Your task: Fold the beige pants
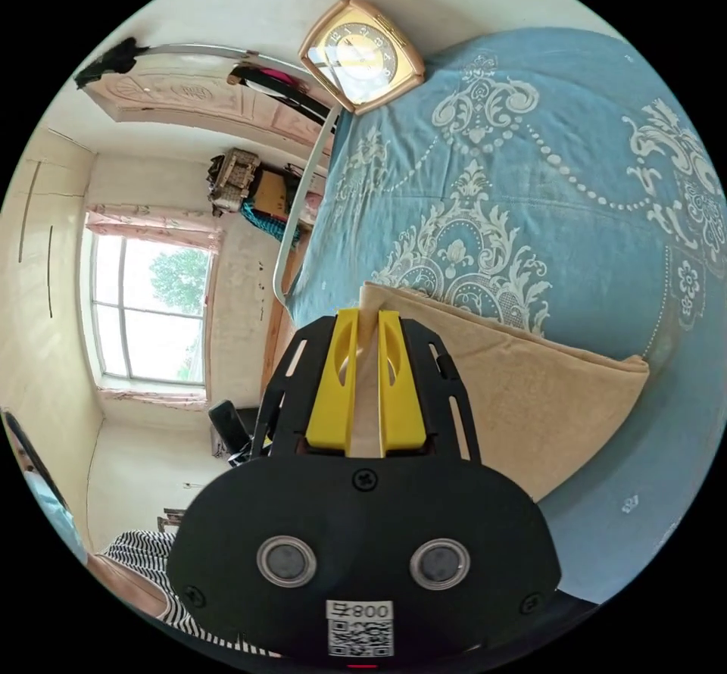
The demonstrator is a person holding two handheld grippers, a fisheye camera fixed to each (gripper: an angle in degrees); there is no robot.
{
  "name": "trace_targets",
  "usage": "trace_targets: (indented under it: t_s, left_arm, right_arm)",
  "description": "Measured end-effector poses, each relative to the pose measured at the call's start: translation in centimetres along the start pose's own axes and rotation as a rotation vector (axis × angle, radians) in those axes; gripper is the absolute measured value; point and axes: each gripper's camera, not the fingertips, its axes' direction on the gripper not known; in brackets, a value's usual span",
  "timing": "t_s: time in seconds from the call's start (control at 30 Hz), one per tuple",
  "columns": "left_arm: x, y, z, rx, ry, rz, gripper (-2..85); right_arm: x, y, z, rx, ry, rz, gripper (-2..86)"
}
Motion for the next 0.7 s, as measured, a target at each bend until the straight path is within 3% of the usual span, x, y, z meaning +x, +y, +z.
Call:
trace_targets:
  t_s: [0.2, 0.4, 0.7]
  left_arm:
    - [-10.2, 1.6, -1.9, 0.024, 0.017, -0.123, 2.8]
    - [-17.5, 4.3, -2.2, 0.007, 0.02, -0.243, 3.4]
    - [-14.7, 8.6, -6.5, 0.274, -0.128, -0.158, 0.7]
  right_arm:
    - [-2.5, -3.5, 4.5, -0.071, 0.02, 0.006, 5.5]
    - [-6.5, -4.6, 4.7, -0.065, 0.053, -0.094, 1.3]
    - [-13.4, -4.8, 9.3, -0.159, 0.329, -0.311, 0.2]
